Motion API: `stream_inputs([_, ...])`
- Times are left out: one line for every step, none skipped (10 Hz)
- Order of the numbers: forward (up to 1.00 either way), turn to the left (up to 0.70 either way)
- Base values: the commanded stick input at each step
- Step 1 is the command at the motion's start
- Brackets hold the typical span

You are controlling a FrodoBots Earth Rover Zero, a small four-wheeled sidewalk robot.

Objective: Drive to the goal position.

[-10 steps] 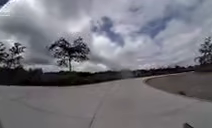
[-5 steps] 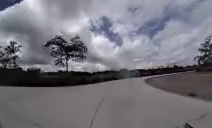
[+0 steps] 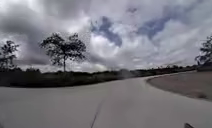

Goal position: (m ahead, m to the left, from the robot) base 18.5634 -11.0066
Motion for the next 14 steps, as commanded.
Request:
stream_inputs([0.69, -0.11])
stream_inputs([0.69, -0.11])
stream_inputs([0.69, -0.11])
stream_inputs([0.69, -0.11])
stream_inputs([0.69, -0.11])
stream_inputs([0.69, -0.11])
stream_inputs([0.69, -0.11])
stream_inputs([0.69, -0.11])
stream_inputs([0.69, -0.09])
stream_inputs([0.69, -0.05])
stream_inputs([0.69, 0.01])
stream_inputs([0.69, 0.01])
stream_inputs([0.69, 0.01])
stream_inputs([0.69, 0.01])
